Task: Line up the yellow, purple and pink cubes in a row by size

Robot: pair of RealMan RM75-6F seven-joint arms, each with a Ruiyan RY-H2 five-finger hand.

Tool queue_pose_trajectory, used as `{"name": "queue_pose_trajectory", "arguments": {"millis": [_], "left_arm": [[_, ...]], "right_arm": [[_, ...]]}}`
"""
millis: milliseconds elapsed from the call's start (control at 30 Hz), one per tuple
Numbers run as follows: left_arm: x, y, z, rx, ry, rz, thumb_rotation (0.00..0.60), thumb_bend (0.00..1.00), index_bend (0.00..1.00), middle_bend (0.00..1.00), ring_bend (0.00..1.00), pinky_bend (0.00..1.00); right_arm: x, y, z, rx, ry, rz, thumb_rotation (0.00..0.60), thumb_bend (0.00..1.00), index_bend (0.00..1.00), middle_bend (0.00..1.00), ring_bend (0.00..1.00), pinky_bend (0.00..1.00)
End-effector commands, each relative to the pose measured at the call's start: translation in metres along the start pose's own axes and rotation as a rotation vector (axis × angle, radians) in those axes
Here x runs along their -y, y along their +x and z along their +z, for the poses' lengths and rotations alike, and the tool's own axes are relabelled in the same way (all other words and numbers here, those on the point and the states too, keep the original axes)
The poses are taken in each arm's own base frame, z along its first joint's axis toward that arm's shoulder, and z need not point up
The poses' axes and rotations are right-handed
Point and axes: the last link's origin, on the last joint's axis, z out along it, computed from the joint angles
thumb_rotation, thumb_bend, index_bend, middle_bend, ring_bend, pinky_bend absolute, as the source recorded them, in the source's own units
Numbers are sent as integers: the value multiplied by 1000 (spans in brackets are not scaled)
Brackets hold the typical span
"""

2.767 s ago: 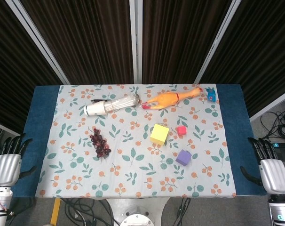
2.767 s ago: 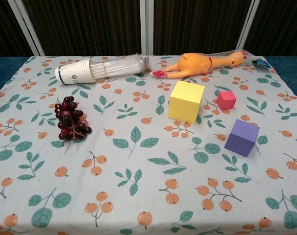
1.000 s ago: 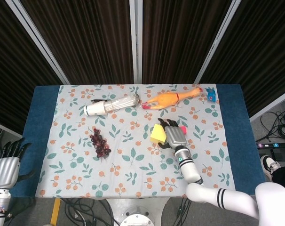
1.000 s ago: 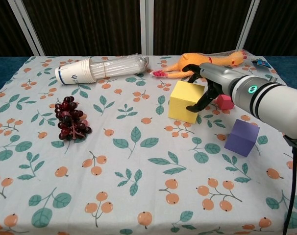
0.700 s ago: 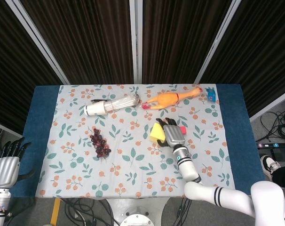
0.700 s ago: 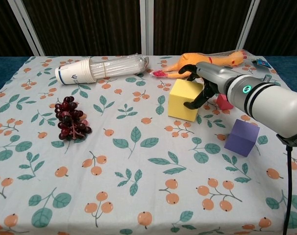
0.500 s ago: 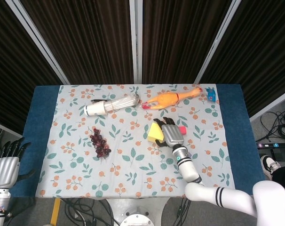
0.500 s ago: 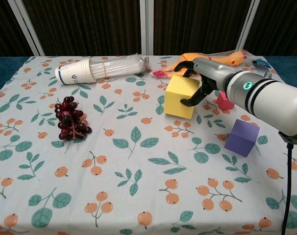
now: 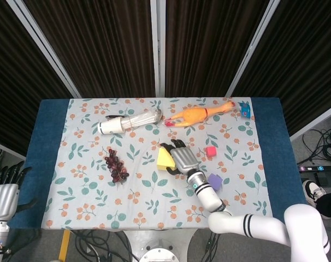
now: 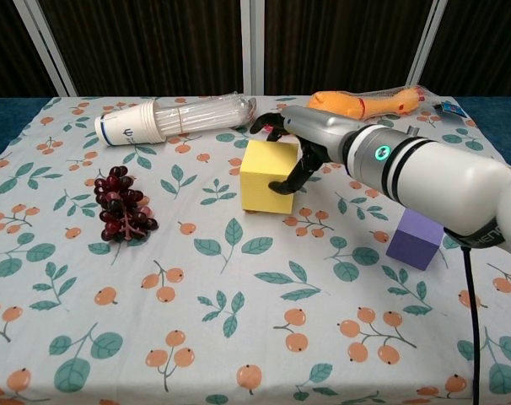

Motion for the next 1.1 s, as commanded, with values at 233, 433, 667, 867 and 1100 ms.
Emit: {"name": "queue_pose_trajectory", "arguments": {"millis": [233, 433, 667, 867, 1100], "left_arm": [[0, 0, 0, -3, 0, 1, 600, 159, 230, 164, 103, 55], [-1, 2, -1, -12, -4, 3, 600, 159, 230, 164, 103, 55], [-4, 4, 0, -17, -12, 6, 600, 159, 230, 164, 103, 55], [-5, 6, 0, -20, -17, 6, 600, 159, 230, 164, 103, 55], [-11, 8, 1, -25, -36, -6, 600, 159, 230, 164, 103, 55]], "right_arm": [[-2, -6, 3, 30, 1, -56, 600, 310, 91, 207, 2, 0], [-10, 6, -9, 22, 6, -65, 600, 187, 0, 73, 0, 0], [-38, 38, -48, -28, 23, -101, 600, 176, 0, 74, 0, 0], [-78, 56, -96, -18, 19, -196, 600, 176, 50, 148, 0, 0], [-118, 44, -133, 104, 24, -349, 600, 177, 113, 162, 0, 0]]}}
